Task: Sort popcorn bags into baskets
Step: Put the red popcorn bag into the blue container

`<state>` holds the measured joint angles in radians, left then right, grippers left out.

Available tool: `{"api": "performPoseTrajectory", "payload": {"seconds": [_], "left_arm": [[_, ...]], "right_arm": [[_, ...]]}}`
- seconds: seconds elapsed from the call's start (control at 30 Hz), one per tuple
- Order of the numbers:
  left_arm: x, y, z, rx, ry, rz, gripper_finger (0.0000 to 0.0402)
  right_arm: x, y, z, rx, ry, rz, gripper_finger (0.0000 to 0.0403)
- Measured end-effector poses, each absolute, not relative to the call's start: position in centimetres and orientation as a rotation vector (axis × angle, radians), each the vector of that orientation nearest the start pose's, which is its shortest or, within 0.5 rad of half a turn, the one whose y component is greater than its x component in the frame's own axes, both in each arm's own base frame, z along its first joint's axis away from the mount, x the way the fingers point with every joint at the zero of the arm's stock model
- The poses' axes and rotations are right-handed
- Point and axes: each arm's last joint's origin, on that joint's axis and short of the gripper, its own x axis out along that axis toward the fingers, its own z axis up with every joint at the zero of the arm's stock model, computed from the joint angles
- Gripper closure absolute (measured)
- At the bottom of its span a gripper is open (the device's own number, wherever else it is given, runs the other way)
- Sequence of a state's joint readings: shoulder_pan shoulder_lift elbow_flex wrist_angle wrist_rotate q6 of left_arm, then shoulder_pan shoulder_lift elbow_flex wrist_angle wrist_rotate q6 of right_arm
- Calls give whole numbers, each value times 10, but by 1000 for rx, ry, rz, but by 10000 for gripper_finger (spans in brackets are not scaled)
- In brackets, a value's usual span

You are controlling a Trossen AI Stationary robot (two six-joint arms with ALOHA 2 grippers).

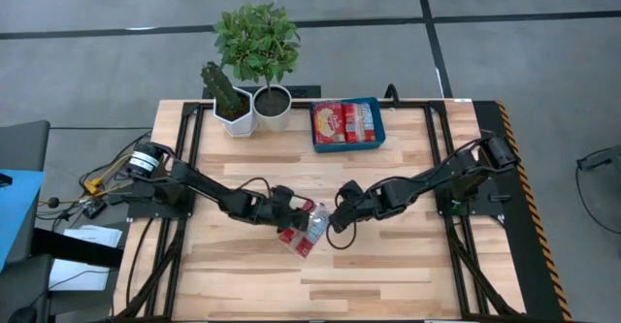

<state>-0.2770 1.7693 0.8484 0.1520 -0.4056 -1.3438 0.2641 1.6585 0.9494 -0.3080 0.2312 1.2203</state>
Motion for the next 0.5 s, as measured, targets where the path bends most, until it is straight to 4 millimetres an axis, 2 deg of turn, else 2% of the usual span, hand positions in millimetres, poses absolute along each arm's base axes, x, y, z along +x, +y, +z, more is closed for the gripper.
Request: {"api": "performPoseTrajectory", "payload": {"seconds": [0.27,0.37,0.5], "left_arm": [[349,-89,102,-1146,470,449,219],[354,-92,98,-1184,447,451,219],[359,-89,100,-1145,494,471,219]], "right_arm": [[303,83,160,926,827,-554,133],[298,84,154,914,854,-555,133],[288,92,144,887,895,-507,133]]}}
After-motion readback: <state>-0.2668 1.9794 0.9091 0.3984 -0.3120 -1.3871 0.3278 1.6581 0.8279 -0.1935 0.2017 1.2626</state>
